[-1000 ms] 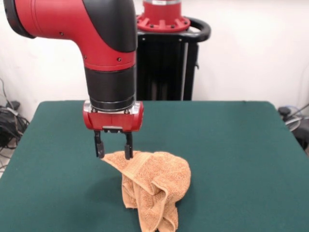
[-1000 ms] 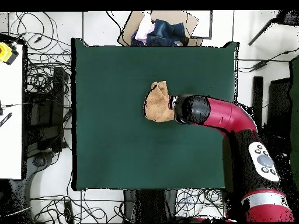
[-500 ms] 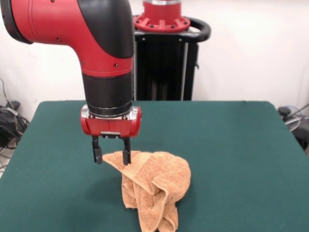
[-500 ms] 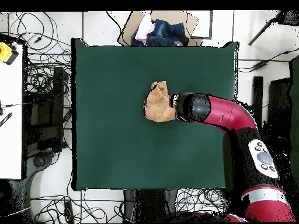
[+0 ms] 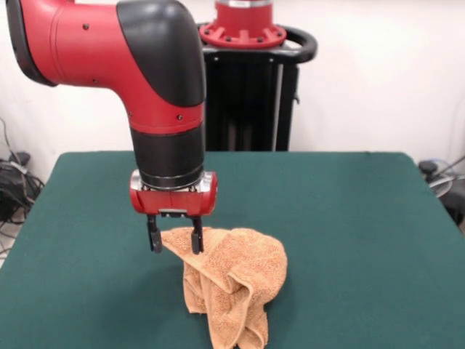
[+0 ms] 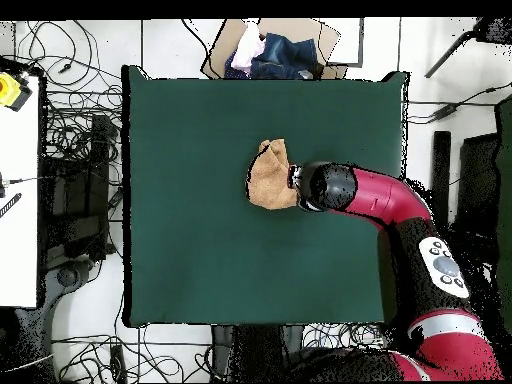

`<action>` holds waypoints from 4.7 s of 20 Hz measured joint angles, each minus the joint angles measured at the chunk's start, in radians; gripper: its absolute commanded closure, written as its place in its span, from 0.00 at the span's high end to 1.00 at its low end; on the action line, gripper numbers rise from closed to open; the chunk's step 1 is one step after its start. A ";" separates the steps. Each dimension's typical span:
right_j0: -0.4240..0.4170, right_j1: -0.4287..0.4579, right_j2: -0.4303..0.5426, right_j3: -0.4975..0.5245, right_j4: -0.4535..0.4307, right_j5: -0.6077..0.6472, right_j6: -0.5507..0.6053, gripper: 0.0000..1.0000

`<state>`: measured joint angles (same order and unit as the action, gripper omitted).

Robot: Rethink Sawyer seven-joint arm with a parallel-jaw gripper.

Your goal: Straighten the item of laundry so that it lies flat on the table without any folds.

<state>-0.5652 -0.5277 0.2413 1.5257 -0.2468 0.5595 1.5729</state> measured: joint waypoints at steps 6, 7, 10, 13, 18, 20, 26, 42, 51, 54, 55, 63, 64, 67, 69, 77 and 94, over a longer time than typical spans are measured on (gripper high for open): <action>-0.003 0.025 0.000 0.000 0.000 0.000 0.000 1.00; -0.004 0.027 0.000 0.000 0.000 0.000 0.000 1.00; -0.003 0.032 0.000 0.000 0.000 0.001 0.000 1.00; -0.003 0.031 0.000 0.000 0.000 0.005 0.000 1.00; -0.001 0.025 0.000 0.000 0.000 0.034 0.000 1.00; -0.001 0.020 0.000 0.000 0.000 0.051 0.000 1.00; -0.001 0.008 0.000 0.000 0.000 0.090 0.000 1.00; 0.000 0.007 0.000 0.000 0.000 0.098 0.000 1.00; 0.000 0.007 0.000 0.000 0.000 0.098 0.000 1.00; 0.000 0.007 0.000 0.000 0.000 0.098 0.000 1.00; 0.000 0.007 0.000 0.000 0.000 0.098 0.000 1.00; 0.002 0.007 0.000 0.000 0.000 0.098 0.000 1.00; 0.002 0.007 0.000 0.000 0.000 0.098 0.000 1.00; 0.002 0.007 0.000 0.000 0.000 0.098 0.000 0.00; 0.002 0.006 0.000 0.000 -0.002 0.098 0.000 0.00; 0.004 -0.011 -0.001 0.000 -0.046 0.098 0.000 0.00; 0.014 -0.043 -0.001 -0.013 -0.071 0.098 0.000 0.00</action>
<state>-0.5508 -0.5710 0.2407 1.5125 -0.3174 0.6574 1.5729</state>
